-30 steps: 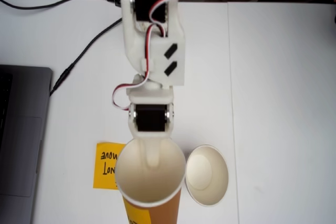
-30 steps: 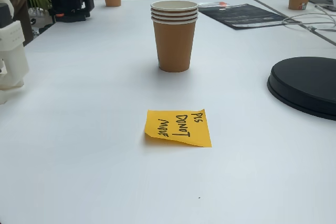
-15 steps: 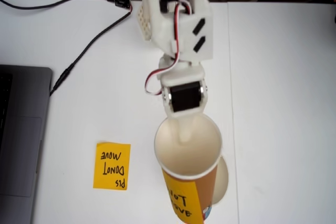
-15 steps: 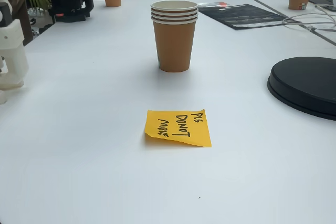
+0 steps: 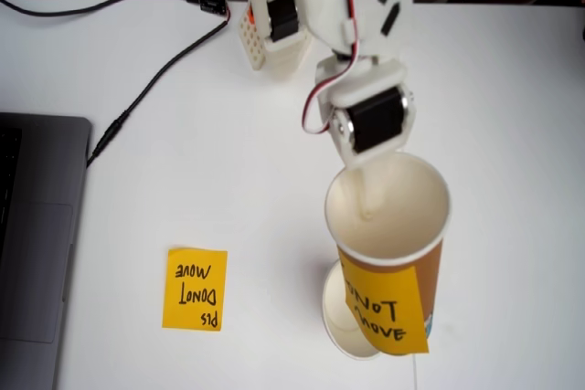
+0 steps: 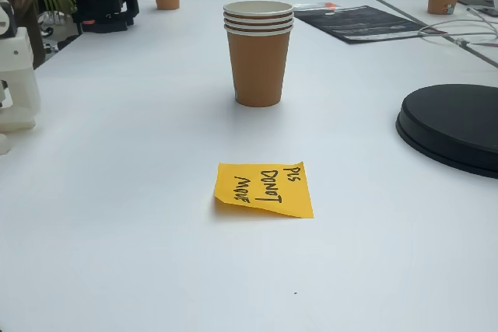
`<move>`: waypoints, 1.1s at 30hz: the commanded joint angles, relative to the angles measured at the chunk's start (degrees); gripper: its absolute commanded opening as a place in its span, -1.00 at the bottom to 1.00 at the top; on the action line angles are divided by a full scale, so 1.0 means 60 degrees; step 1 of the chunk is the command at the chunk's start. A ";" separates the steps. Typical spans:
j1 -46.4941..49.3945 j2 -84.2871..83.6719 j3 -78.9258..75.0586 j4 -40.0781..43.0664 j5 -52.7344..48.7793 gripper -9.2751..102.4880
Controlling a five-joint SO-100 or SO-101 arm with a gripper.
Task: Pickup cup and make a pile of cup.
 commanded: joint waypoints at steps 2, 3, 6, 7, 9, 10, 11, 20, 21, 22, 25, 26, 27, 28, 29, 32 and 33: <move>-0.0044 -0.0015 -0.0718 0.0044 0.0117 -0.96; -0.0044 -0.0146 -0.0732 0.0059 0.0117 -0.96; -0.0029 -0.0308 -0.0688 0.0088 0.0117 -0.96; -0.0029 -0.0352 -0.0688 0.0176 0.0117 -0.96; -0.0015 -0.0454 -0.0688 0.0498 0.0117 -0.96; -0.0015 -0.0469 -0.0688 0.0688 0.0117 -0.96; 0.0000 -0.0469 -0.0688 0.0835 0.0132 -0.96; 0.0073 -0.0483 -0.0439 0.1289 0.0132 -0.96; 0.0073 -0.0483 -0.0337 0.1289 0.0132 -0.96; 0.0073 -0.0483 -0.0234 0.1274 0.0132 -0.96; 0.0073 -0.0483 -0.0015 0.1187 0.0132 -0.96; 0.0073 -0.0498 0.0015 0.1187 0.0132 -0.96; 0.0073 -0.0498 0.0029 0.1187 0.0132 -0.96; 0.0073 -0.0513 0.0059 0.1187 0.0132 -0.96; 0.0073 -0.0601 0.0073 0.1187 0.0132 -0.96; 0.0088 -0.0879 -0.0029 0.1187 0.0132 -0.96; 0.0088 -0.0967 -0.0059 0.1187 0.0132 -0.96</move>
